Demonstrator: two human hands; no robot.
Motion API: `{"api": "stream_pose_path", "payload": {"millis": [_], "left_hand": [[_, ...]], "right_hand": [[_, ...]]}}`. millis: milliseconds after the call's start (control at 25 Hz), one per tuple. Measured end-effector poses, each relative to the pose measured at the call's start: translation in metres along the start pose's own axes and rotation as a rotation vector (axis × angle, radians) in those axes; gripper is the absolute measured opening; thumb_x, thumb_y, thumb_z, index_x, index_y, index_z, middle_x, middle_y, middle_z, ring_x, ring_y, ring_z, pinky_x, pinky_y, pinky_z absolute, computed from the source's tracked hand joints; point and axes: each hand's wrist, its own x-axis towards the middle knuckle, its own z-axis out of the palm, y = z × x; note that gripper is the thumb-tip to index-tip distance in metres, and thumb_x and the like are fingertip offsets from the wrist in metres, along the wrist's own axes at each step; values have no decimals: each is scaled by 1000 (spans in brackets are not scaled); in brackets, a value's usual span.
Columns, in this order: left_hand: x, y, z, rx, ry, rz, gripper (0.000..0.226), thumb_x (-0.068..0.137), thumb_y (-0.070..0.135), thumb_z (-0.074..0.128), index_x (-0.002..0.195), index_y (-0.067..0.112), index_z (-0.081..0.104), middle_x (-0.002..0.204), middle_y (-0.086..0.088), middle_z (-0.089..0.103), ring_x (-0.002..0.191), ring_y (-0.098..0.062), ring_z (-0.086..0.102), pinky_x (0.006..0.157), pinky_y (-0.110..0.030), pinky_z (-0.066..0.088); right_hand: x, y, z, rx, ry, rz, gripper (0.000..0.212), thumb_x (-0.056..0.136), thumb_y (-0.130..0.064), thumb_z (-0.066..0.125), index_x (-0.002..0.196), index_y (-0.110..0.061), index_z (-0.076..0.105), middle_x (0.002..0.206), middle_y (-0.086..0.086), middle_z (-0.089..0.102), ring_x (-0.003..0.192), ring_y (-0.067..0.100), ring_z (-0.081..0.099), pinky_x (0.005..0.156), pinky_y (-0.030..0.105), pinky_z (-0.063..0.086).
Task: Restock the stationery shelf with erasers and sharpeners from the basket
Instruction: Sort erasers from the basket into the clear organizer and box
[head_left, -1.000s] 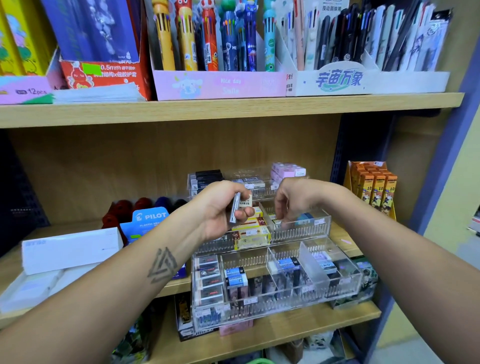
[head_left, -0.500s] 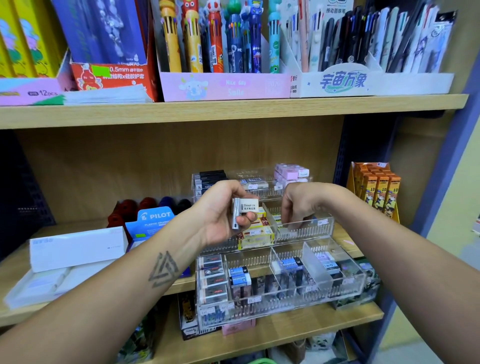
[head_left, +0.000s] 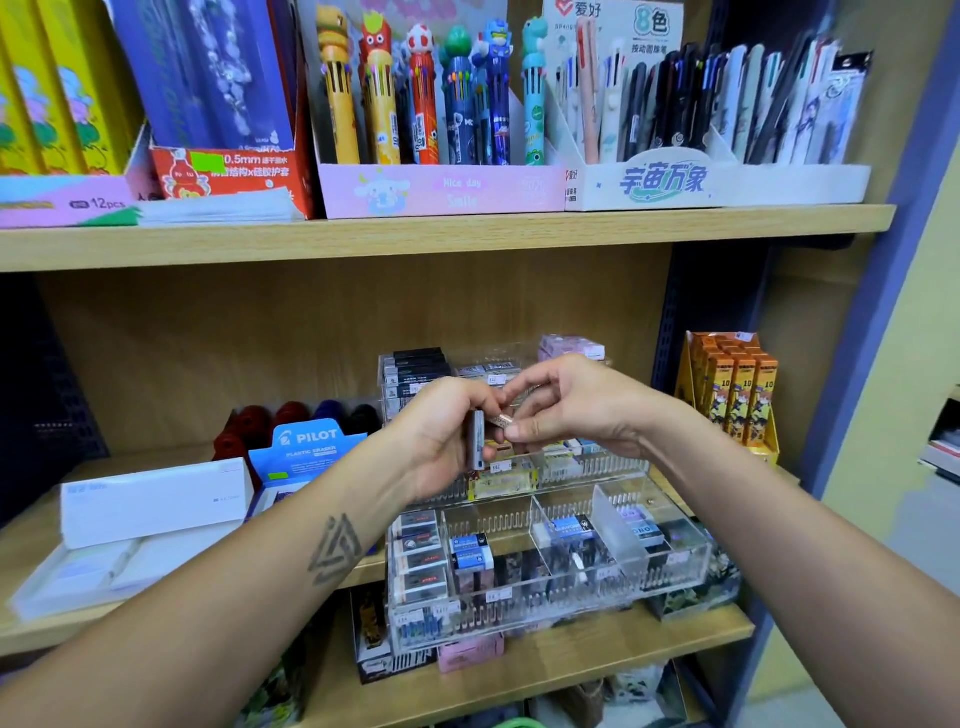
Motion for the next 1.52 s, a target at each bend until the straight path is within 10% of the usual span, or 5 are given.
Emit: {"api": "stream_pose_path", "payload": {"millis": [520, 680, 840, 1000, 1520], "left_hand": [[8, 9, -11, 87, 186, 13, 29, 90, -3, 57, 113, -21, 57, 78, -22, 58, 45, -16, 43, 34, -18, 26], [14, 29, -11, 2, 162, 8, 5, 87, 0, 50, 87, 1, 55, 71, -18, 56, 51, -19, 46, 45, -23, 42], [26, 45, -28, -91, 179, 105, 28, 83, -21, 34, 97, -3, 50, 84, -21, 50, 68, -27, 54, 57, -36, 55], [32, 50, -42, -127, 187, 167, 39, 83, -31, 45, 117, -13, 48, 114, -36, 52, 98, -49, 66, 70, -43, 62], [31, 39, -46, -168, 190, 186, 37, 85, -27, 49, 116, -8, 48, 115, -42, 58, 85, -43, 70, 76, -42, 61]], "right_hand": [[-1, 5, -7, -468, 245, -186, 30, 75, -13, 86, 103, -14, 75, 85, -4, 71, 81, 16, 70, 78, 29, 58], [27, 8, -24, -442, 428, -106, 25, 80, -12, 81, 104, -16, 73, 86, 0, 72, 77, 15, 68, 73, 26, 58], [63, 6, -39, -582, 565, 1, 19, 81, -17, 81, 98, -22, 74, 88, -3, 71, 72, 4, 66, 57, 9, 45], [94, 0, -44, -660, 460, 54, 14, 78, -16, 83, 88, -22, 76, 90, -3, 74, 83, 12, 69, 66, 21, 51], [130, -27, -45, -942, 31, 277, 24, 79, -2, 77, 100, 9, 72, 84, 25, 72, 65, 25, 62, 73, 41, 60]]}}
